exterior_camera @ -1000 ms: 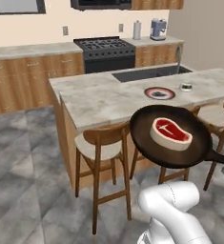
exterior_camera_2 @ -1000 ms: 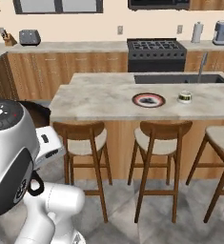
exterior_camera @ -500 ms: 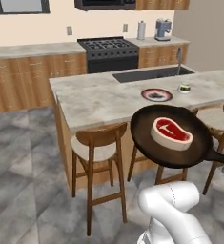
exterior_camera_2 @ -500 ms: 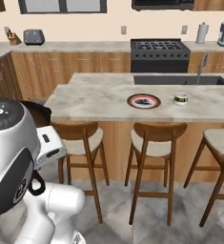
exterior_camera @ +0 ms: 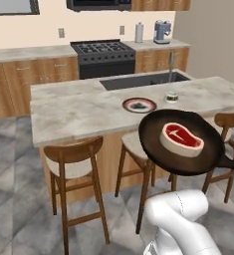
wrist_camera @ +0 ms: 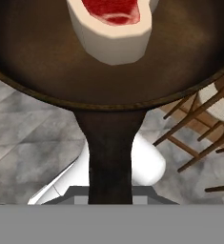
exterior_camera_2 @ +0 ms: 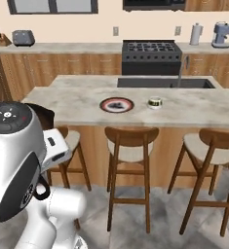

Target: Pick up the pan with the steak in it and place it on the dining table. Then place the steak on the plate.

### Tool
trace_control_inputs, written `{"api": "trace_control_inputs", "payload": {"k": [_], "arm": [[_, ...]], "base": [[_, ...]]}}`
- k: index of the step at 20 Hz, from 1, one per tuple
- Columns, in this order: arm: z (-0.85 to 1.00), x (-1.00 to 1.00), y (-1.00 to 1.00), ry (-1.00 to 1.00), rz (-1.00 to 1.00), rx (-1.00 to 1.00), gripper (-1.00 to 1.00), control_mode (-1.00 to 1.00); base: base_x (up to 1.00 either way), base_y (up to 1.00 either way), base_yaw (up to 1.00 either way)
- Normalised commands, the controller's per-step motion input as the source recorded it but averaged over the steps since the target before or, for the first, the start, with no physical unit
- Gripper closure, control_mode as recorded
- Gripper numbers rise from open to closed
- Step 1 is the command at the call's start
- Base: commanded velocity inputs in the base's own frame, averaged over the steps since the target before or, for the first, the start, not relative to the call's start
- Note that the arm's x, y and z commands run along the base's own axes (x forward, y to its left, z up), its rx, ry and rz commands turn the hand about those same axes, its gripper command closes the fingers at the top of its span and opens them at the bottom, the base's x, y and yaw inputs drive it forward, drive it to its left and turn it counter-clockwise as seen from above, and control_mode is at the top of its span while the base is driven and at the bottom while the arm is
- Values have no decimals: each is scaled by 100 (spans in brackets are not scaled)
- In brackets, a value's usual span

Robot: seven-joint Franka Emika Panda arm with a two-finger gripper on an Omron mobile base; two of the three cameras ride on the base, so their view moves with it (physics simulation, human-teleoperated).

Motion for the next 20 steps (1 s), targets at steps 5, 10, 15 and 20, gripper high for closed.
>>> {"api": "trace_control_inputs", "payload": {"k": [5,10,15,20], "arm": [[0,0,0,0,0,0,100,100],[0,0,0,0,0,0,100,100],[0,0,0,0,0,0,100,100],[0,0,0,0,0,0,100,100]], "base": [[78,-5,1],[99,0,0],[100,0,0],[97,0,0]]}}
